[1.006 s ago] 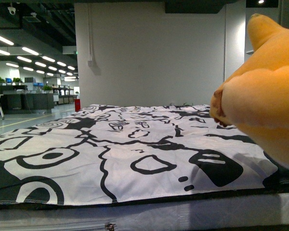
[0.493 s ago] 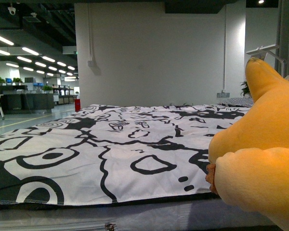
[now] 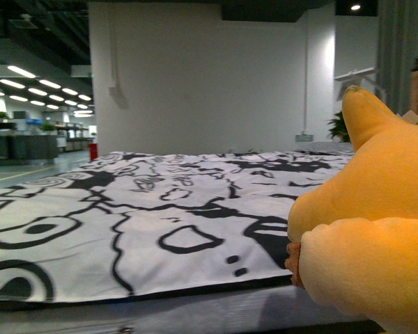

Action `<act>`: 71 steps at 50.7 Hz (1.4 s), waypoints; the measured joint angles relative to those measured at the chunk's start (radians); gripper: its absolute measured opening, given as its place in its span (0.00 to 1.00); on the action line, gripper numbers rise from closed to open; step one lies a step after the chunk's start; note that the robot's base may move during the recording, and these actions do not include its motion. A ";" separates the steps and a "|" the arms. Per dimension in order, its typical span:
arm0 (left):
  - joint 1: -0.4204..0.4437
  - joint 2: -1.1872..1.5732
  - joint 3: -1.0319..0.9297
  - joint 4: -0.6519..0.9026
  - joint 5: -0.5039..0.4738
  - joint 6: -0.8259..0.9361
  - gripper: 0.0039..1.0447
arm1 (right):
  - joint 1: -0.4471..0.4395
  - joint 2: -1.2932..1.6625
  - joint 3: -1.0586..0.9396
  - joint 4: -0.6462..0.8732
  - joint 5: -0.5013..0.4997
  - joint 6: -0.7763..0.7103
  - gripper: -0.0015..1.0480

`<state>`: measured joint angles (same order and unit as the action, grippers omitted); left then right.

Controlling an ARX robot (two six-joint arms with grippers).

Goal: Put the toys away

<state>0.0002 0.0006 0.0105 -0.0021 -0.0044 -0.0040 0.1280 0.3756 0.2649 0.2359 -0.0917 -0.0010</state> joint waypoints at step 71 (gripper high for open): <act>-0.001 0.000 0.000 0.000 0.011 0.000 0.95 | -0.003 -0.008 -0.001 0.004 0.025 -0.004 0.17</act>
<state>-0.0006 0.0006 0.0105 -0.0021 0.0063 -0.0036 0.1253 0.3672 0.2638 0.2398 -0.0666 -0.0051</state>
